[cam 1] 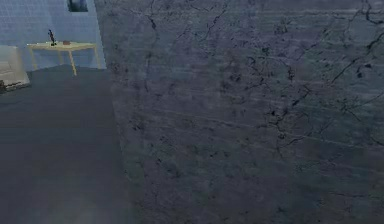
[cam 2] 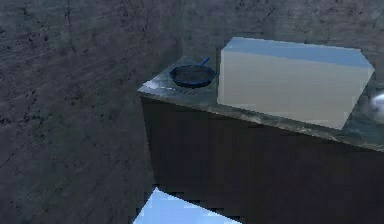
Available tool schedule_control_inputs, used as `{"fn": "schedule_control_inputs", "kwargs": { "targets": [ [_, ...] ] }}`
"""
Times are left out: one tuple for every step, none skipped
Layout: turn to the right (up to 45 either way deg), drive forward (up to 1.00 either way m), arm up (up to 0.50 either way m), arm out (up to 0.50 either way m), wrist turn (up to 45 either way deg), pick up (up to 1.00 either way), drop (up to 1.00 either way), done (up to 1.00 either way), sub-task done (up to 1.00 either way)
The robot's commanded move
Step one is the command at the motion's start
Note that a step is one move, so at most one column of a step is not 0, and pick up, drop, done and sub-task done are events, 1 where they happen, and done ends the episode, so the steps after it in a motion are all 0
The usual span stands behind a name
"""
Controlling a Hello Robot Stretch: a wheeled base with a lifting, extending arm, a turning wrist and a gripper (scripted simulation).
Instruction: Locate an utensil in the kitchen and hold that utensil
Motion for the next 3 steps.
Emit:
{"fn": "schedule_control_inputs", "kwargs": {
  "targets": [
    [45.0, 0.00, 0.00, 0.00, 0.0, 0.00, 0.00, 0.00, 0.00],
    [45.0, 0.00, 0.00, 0.00, 0.0, 0.00, 0.00, 0.00, 0.00],
    [21.0, 0.00, 0.00, 0.00, 0.0, 0.00, 0.00, 0.00, 0.00]
  ]
}}
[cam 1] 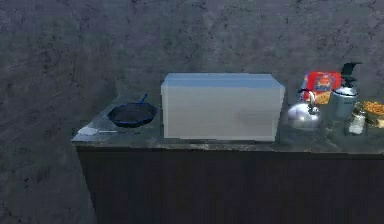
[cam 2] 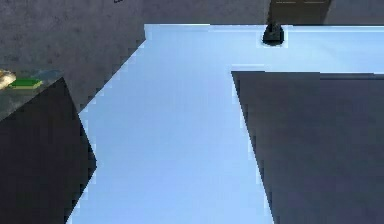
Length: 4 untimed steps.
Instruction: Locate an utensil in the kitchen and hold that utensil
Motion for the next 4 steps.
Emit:
{"fn": "schedule_control_inputs", "kwargs": {
  "targets": [
    [0.0, 0.55, 0.00, 0.00, 0.0, 0.00, 0.00, 0.00, 0.00],
    [-45.0, 0.00, 0.00, 0.00, 0.0, 0.00, 0.00, 0.00, 0.00],
    [-45.0, 0.00, 0.00, 0.00, 0.0, 0.00, 0.00, 0.00, 0.00],
    [-36.0, 0.00, 0.00, 0.00, 0.0, 0.00, 0.00, 0.00, 0.00]
  ]
}}
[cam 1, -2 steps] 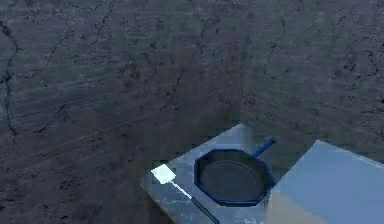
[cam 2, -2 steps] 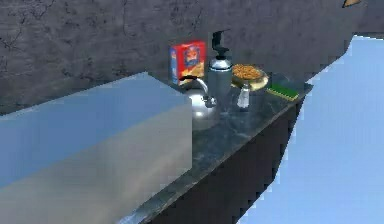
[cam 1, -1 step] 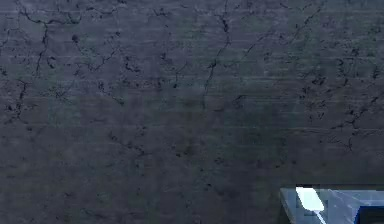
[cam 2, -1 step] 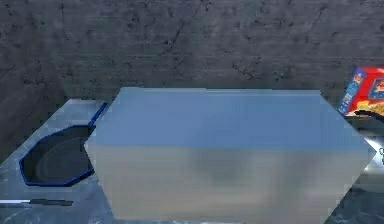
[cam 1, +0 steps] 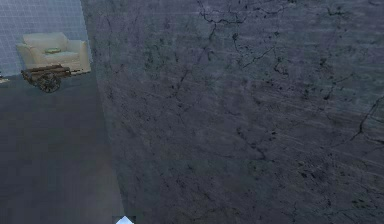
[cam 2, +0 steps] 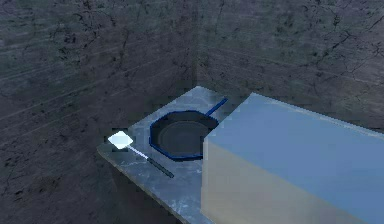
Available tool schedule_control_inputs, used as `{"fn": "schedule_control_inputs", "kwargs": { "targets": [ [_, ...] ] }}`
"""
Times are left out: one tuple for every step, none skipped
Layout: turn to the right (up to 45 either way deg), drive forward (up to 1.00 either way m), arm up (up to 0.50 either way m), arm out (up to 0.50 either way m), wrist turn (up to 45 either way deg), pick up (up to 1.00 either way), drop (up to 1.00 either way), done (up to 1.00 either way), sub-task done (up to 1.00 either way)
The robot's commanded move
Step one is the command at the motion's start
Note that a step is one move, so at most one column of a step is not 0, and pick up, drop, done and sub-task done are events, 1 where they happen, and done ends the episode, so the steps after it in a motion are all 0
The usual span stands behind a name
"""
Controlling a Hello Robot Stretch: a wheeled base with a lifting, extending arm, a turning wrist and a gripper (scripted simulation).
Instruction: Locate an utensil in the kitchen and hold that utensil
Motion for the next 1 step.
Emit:
{"fn": "schedule_control_inputs", "kwargs": {
  "targets": [
    [0.0, 0.00, 0.50, 0.00, 0.0, 0.00, 0.00, 0.00, 0.00]
  ]
}}
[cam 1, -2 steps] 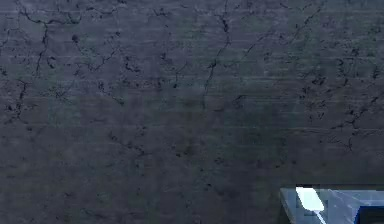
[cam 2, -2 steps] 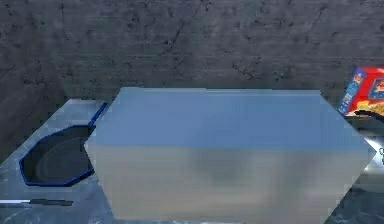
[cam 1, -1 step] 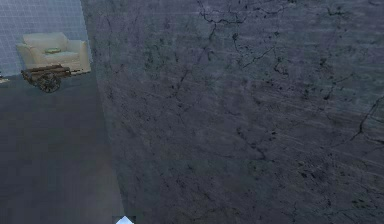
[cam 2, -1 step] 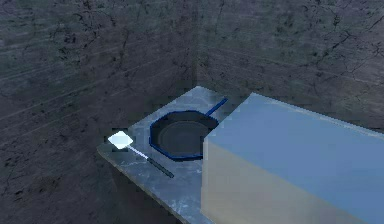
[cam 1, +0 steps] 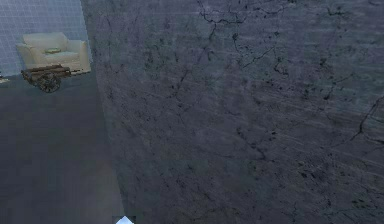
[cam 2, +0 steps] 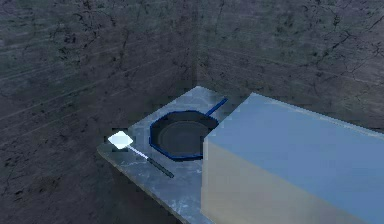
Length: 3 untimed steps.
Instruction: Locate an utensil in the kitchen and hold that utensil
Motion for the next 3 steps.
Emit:
{"fn": "schedule_control_inputs", "kwargs": {
  "targets": [
    [0.0, 0.00, 0.38, 0.00, 0.0, 0.00, 0.00, 0.00, 0.00],
    [0.0, 0.00, 0.00, 0.10, 0.0, 0.00, 0.00, 0.00, 0.00],
    [0.0, 0.00, 0.00, 0.00, 45.0, 0.00, 0.00, 0.00, 0.00]
  ]
}}
